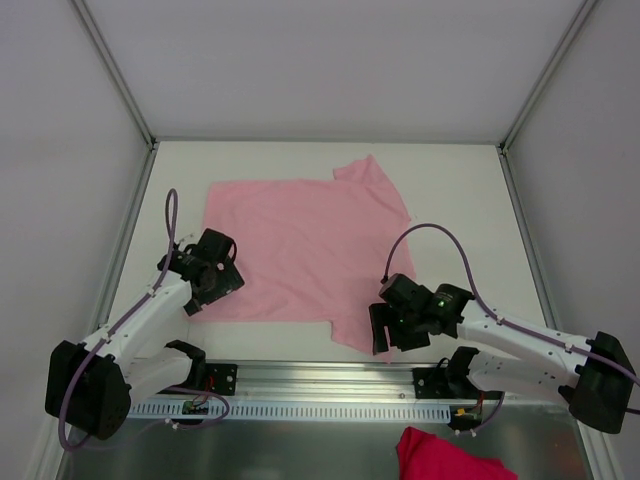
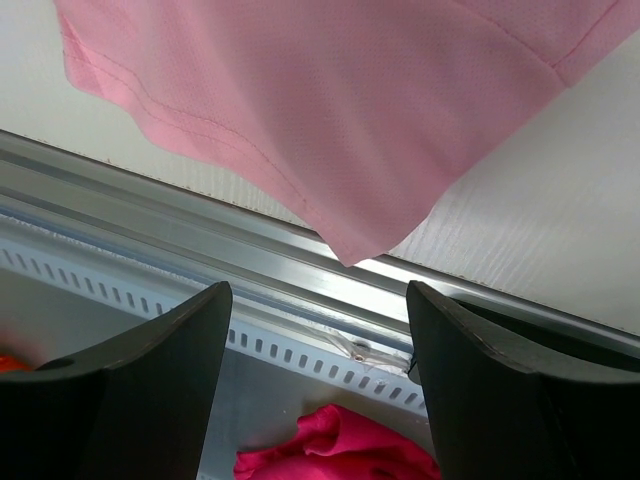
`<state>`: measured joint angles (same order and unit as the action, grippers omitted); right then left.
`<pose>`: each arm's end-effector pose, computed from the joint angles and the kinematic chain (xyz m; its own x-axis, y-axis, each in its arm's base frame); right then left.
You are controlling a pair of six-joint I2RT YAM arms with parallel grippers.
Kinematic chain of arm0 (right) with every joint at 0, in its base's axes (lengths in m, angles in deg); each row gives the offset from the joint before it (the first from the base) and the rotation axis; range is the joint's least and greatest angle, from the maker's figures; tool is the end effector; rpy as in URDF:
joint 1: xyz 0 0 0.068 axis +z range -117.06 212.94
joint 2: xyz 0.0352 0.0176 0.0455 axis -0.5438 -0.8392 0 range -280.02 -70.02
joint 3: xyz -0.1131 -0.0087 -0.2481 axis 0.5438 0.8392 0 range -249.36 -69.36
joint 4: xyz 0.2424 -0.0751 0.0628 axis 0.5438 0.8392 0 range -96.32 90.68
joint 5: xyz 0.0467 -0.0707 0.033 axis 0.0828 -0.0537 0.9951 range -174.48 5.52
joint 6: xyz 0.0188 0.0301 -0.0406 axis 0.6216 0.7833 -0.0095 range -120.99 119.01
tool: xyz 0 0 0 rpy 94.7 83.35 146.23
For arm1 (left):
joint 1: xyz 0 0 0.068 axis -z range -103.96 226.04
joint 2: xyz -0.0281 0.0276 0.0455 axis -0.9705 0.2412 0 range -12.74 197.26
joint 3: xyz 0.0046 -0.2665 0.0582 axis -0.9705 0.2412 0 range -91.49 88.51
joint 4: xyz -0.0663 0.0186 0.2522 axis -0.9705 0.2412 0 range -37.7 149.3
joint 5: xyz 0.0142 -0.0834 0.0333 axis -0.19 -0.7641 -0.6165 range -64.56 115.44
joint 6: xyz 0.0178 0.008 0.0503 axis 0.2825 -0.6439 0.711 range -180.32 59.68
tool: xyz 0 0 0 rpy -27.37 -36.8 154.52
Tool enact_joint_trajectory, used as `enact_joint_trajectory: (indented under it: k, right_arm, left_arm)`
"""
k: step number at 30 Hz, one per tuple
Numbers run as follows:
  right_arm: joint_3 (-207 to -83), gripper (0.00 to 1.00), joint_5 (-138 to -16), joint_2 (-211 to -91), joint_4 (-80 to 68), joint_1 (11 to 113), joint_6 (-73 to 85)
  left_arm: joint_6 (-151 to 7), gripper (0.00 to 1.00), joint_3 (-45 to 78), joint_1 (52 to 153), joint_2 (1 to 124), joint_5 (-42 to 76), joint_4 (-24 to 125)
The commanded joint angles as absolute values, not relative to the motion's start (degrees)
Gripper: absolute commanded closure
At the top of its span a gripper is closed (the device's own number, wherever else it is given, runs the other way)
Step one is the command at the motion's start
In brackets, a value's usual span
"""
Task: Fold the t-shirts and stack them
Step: Flatten out the tshirt
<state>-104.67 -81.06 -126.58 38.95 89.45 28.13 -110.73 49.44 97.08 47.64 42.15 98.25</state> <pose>0.0911 0.1415 0.2004 -0.8537 -0.4098 -0.3213 -0.4923 0.8362 0.2416 0.1729 -0.0554 0.2101 -0.7336 -0.5087 -0.4506 -0.5105 0.8502 -0.1288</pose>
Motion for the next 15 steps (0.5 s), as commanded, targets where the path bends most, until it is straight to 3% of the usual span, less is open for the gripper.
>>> enact_joint_trajectory:
  k: [1, 15]
  right_arm:
    - [-104.61, 0.25, -81.84, -124.78, 39.12, 89.81, 28.89]
    - [-108.02, 0.25, -82.1, -124.51, 40.25, 89.81, 25.12]
  left_arm:
    - [-113.4, 0.01, 46.85, 97.57, 46.76, 51.09, 103.8]
    - [-120.52, 0.01, 49.74, 97.57, 52.12, 50.31, 103.82]
